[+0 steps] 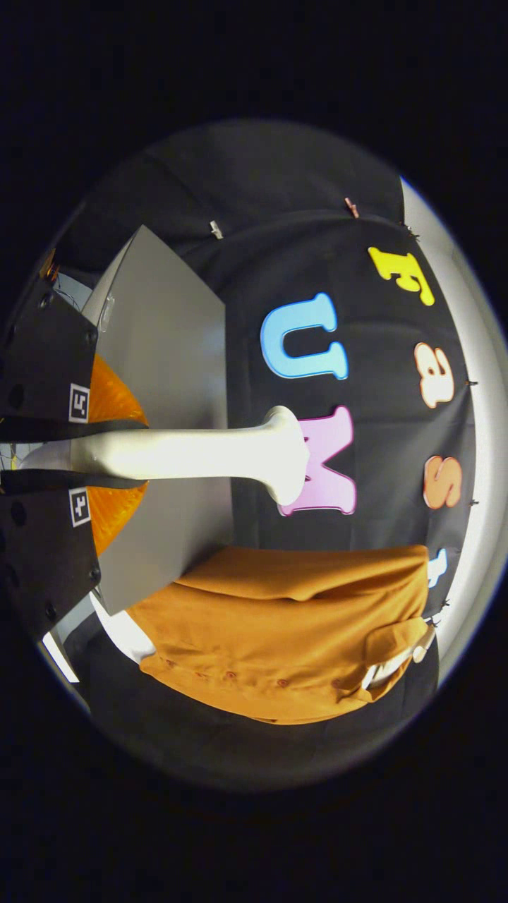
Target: Iron the clothes twice with a garment steamer, once on the left side and once on the right side.
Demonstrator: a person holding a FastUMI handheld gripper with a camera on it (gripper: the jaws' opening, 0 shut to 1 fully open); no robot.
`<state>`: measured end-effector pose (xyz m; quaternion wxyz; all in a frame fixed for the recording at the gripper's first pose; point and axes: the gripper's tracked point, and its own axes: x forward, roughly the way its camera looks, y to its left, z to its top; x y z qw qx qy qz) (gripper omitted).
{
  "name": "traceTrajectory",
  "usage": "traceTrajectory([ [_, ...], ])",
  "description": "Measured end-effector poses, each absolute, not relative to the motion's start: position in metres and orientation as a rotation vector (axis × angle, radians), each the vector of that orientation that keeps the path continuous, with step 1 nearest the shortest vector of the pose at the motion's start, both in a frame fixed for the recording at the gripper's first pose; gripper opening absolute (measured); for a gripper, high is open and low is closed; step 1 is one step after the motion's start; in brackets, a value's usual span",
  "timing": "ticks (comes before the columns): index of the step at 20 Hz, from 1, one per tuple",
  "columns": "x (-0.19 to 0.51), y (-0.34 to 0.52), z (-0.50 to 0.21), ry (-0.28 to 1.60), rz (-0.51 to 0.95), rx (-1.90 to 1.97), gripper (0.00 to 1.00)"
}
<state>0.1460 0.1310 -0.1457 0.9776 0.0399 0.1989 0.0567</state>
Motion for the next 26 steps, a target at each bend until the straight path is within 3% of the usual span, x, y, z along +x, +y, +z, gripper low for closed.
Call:
traceTrajectory([
  [6,0.121,0.074,-0.079,0.178,0.154,0.089,0.18],
  [11,0.119,0.003,-0.065,0.061,0.089,0.062,0.18],
  [26,0.204,-0.102,-0.123,0.010,0.007,0.083,0.18],
])
